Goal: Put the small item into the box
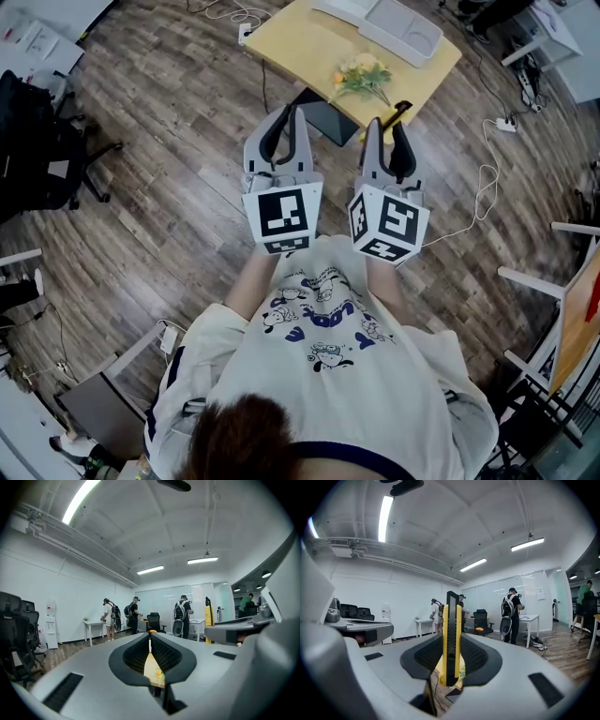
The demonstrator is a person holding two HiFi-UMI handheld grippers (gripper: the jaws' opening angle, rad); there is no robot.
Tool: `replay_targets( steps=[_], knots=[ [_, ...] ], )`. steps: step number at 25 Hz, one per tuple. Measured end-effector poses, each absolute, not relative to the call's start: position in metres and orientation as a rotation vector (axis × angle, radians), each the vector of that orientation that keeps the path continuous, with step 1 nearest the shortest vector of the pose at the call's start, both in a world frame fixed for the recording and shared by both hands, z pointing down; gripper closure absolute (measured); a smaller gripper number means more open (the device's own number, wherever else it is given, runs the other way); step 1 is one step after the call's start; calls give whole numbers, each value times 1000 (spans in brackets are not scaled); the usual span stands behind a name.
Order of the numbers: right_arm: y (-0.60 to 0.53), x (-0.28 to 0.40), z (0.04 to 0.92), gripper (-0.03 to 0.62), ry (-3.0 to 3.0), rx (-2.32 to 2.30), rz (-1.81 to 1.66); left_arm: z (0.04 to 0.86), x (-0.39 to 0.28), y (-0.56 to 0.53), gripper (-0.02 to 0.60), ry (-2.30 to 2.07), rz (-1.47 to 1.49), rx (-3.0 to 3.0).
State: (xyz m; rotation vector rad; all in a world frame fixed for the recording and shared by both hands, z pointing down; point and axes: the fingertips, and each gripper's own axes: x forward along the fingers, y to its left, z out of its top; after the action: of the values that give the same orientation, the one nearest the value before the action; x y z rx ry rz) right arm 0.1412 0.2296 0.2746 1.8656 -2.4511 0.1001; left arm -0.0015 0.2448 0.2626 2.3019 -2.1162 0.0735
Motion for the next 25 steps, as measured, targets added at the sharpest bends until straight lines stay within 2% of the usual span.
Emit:
replay_targets(
  steps=[15,25],
  knots=[
    [197,138,298,464,-2376,1878,180,287,-10,205,557,-2040,131,2291],
    [105,143,302,464,-2416,1828,187,294,-6,122,557,-2083,153,2240]
  ],
)
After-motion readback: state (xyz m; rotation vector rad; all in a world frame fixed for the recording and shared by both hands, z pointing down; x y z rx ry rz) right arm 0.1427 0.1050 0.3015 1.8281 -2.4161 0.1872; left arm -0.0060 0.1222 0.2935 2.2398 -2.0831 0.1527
